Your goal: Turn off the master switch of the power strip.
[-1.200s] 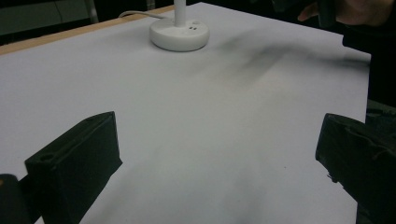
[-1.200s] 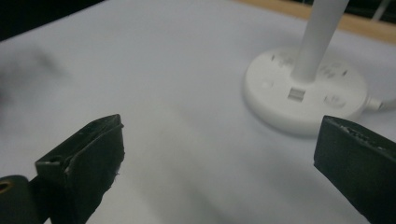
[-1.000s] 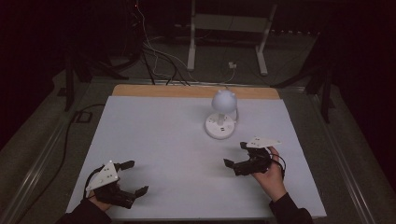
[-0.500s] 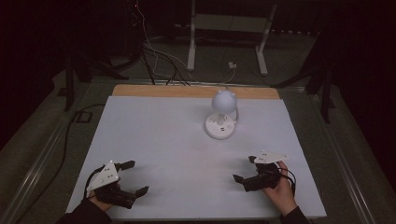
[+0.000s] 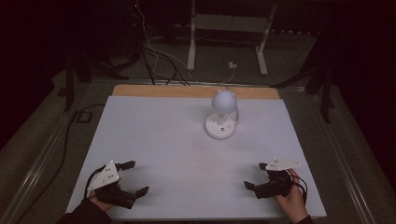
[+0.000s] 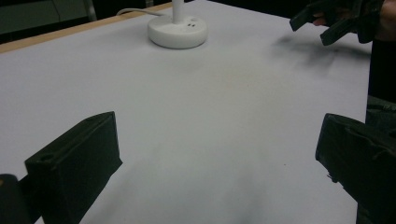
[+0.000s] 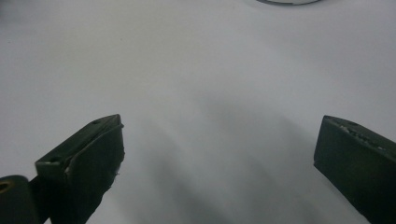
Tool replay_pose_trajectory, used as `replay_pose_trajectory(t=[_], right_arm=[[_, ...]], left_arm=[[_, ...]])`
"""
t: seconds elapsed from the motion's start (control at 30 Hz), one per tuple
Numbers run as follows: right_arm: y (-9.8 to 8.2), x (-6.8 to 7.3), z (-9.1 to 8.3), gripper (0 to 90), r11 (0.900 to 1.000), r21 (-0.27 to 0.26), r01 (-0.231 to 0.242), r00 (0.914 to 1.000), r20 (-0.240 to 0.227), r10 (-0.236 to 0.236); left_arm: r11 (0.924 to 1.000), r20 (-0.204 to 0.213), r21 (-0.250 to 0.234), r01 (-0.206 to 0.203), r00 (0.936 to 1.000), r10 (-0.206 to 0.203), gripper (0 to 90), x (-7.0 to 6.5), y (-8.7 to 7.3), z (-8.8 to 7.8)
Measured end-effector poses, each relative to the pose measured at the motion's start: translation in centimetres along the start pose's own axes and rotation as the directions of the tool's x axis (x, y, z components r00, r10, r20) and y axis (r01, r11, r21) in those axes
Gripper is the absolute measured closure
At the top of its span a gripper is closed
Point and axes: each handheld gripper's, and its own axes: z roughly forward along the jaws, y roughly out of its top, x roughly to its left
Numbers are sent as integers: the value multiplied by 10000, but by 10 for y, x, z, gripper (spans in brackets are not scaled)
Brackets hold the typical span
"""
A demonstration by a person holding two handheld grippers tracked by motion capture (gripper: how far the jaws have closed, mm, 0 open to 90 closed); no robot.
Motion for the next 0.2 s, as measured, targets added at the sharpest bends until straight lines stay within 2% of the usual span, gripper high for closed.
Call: replay_pose_trajectory(t=[0.2], right_arm=[[-1, -1, 0, 18, 10000, -57, 36, 10000, 12, -36]], left_arm=[[10000, 16, 28, -3, 10000, 2, 4, 1, 0, 1]])
